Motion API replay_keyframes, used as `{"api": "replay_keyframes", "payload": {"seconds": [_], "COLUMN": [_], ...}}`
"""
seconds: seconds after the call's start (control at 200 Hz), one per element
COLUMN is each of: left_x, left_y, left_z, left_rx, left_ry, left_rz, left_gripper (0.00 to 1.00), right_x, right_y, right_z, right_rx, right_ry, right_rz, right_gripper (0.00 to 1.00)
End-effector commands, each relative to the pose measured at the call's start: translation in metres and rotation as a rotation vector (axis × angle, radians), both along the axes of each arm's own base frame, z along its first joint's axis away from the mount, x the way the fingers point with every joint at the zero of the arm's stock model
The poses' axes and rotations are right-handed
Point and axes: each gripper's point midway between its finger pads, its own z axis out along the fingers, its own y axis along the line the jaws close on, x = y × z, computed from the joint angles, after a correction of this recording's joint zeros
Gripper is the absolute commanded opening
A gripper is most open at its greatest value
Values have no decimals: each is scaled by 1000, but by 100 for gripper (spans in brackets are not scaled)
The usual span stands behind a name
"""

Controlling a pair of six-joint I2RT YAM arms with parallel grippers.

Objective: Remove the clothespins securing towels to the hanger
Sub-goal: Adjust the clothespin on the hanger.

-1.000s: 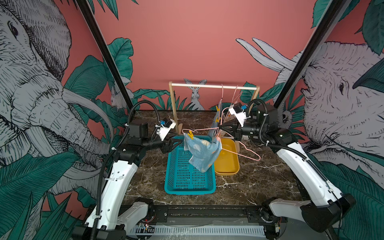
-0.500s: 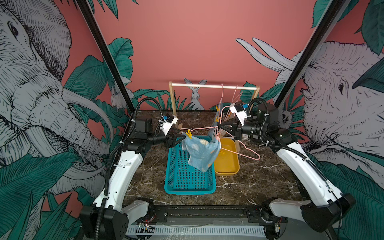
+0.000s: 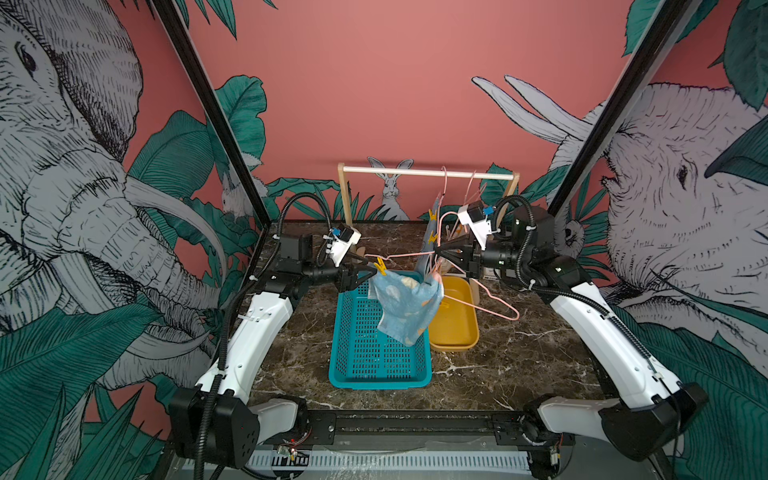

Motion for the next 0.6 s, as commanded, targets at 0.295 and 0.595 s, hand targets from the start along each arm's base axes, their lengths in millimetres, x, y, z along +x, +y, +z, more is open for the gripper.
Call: {"api": "replay_keyframes", "payload": {"seconds": [0.295,0.595], "left_x": [16,25], "left_y": [-14,-16], "left_z": [-3,2], "left_rx": [-5,-39], "left_ry": [-23,-37], "left_rz": [79,152], "left_gripper": [48,39], "right_x": [-1,-1], "right_y": [6,8], "right_z": [18,19], "right_rx": [45,48], "right_ry": [-71,-68], "right_rz": [18,20], "right_gripper": [0,0]}}
